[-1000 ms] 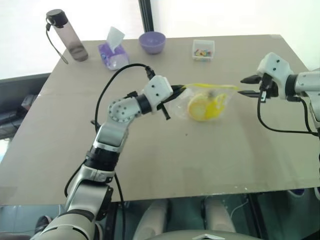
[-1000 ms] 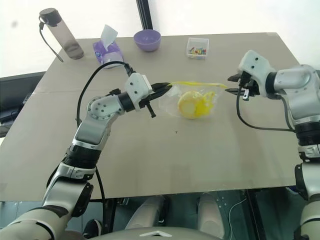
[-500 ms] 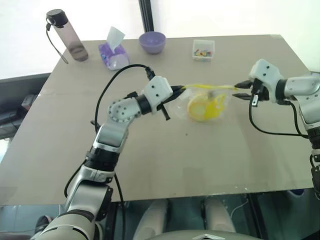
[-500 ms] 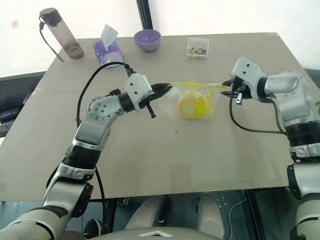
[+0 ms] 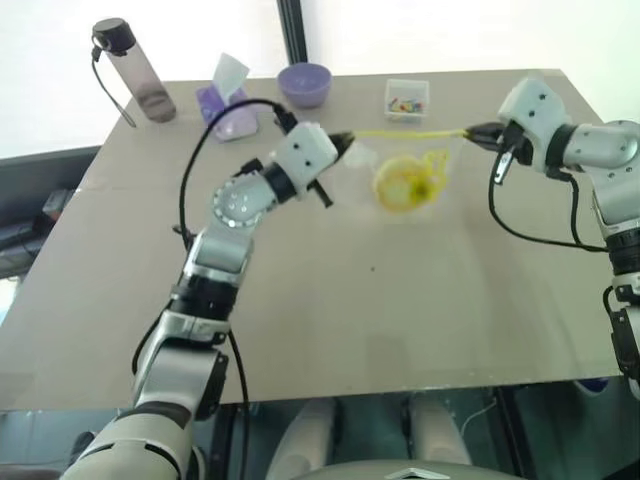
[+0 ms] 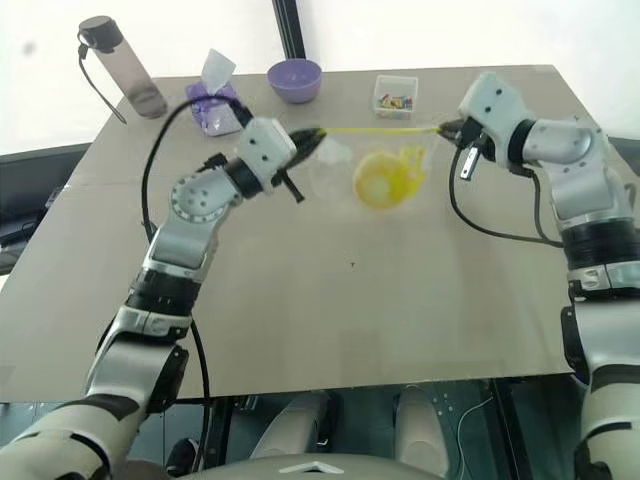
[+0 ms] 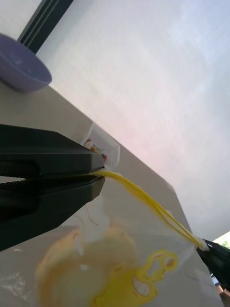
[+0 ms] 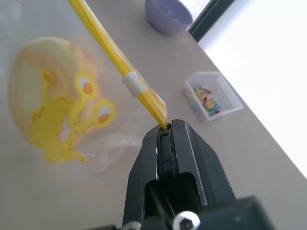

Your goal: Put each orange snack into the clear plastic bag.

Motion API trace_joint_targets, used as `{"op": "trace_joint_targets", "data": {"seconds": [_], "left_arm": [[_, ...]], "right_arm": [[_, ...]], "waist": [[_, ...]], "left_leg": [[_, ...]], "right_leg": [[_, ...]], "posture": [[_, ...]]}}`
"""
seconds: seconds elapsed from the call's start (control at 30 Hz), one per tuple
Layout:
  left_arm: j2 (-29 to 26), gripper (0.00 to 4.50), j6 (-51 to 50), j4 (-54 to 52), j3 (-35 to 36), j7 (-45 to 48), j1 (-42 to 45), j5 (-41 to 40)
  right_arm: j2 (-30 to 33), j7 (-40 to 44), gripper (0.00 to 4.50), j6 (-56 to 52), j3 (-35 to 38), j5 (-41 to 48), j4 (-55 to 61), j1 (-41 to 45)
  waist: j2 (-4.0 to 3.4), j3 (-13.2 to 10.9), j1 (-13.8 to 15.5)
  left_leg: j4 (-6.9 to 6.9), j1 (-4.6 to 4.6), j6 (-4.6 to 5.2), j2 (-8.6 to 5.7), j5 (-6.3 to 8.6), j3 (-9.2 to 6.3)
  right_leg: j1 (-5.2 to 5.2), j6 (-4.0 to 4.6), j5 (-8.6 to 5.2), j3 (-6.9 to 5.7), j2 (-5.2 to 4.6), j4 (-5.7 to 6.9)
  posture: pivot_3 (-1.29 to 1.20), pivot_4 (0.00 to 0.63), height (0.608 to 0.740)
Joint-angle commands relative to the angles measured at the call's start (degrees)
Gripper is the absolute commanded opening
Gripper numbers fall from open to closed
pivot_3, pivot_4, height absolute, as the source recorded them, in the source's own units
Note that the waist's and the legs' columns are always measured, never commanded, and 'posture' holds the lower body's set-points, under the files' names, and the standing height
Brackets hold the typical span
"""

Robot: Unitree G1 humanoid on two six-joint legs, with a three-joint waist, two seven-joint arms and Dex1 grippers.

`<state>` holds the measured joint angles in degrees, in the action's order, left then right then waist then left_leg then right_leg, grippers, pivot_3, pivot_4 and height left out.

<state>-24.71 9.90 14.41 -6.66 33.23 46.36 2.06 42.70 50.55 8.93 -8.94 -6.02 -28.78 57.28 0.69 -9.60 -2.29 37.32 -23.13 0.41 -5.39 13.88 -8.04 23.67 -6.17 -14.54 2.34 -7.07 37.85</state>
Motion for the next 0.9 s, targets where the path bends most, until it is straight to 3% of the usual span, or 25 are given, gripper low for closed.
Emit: {"op": "trace_joint_targets", "data": {"seconds": [0.03, 0.17, 0.37, 0.43, 0.5, 0.6, 0.9], "left_arm": [[-1.2, 0.0, 1.9, -1.1, 2.1, 0.4, -1.3, -1.1], [-2.2, 0.0, -3.0, -8.8, -0.9, 7.5, -10.4, -4.9], [-4.6, 0.0, -14.9, -22.1, -3.6, 12.9, -27.8, -9.4], [-4.1, 0.67, -16.9, -26.0, -3.3, 11.4, -34.3, -10.2], [-2.4, 1.42, -18.3, -28.2, -1.8, 7.6, -37.8, -10.5], [-1.6, 2.6, -20.4, -31.2, 0.2, 5.8, -40.8, -11.6], [-6.2, 2.6, -34.9, -45.3, 14.9, 8.0, -51.3, -31.0]], "right_arm": [[1.8, 0.3, 0.03, -1.0, 3.6, 2.0, 2.4, -0.5], [3.7, 5.1, 0.03, -6.5, 3.6, 5.1, 10.4, -8.4], [6.4, 8.9, 0.03, -19.2, 3.5, 8.6, 26.5, -27.6], [7.3, 8.8, 0.58, -22.9, 4.3, 9.7, 31.9, -35.2], [7.5, 6.4, 1.41, -24.1, 6.1, 9.7, 34.8, -39.8], [8.7, 6.5, 2.63, -26.7, 9.4, 11.8, 37.6, -43.9], [7.0, 10.9, 2.63, -36.1, 25.8, 32.9, 46.8, -53.8]], "waist": [[0.0, 0.0, 0.0], [-0.02, 0.0, -0.1], [-0.05, 0.0, 0.0], [-0.07, 0.2, 0.0], [-0.08, 0.2, 0.4], [-0.11, 0.1, 0.7], [-0.12, 0.1, 1.4]], "left_leg": [[0.0, 0.0, 0.0, 0.0, 0.0, -0.01], [-0.06, 0.0, 0.01, 0.03, 0.0, -0.05], [0.14, -0.25, 0.01, 0.08, -0.01, -0.09], [0.18, -0.24, 0.01, 0.12, 0.0, -0.14], [-0.15, 0.28, 0.06, 0.1, 0.04, -0.09], [0.03, 0.31, 0.29, 0.1, 0.17, 0.03], [0.06, 0.61, 0.28, 0.45, 0.17, 0.0]], "right_leg": [[0.0, 0.0, 0.0, 0.0, 0.0, -0.01], [0.01, 0.0, 0.0, 0.01, 0.01, -0.03], [0.3, 0.0, 0.01, 0.02, 0.02, 0.22], [0.26, 0.01, 0.01, 0.0, 0.05, 0.25], [-0.2, 0.02, -0.02, 0.12, 0.01, 0.0], [-0.16, -0.01, 0.01, 0.23, 0.02, 0.18], [-0.49, 0.06, 0.08, 0.13, 0.29, 0.08]], "posture": [[0.0, 0.15, 0.74], [0.0, 0.15, 0.74], [0.0, 0.15, 0.74], [0.0, 0.15, 0.74], [0.0, 0.15, 0.74], [0.0, 0.15, 0.74], [0.0, 0.15, 0.74]]}}
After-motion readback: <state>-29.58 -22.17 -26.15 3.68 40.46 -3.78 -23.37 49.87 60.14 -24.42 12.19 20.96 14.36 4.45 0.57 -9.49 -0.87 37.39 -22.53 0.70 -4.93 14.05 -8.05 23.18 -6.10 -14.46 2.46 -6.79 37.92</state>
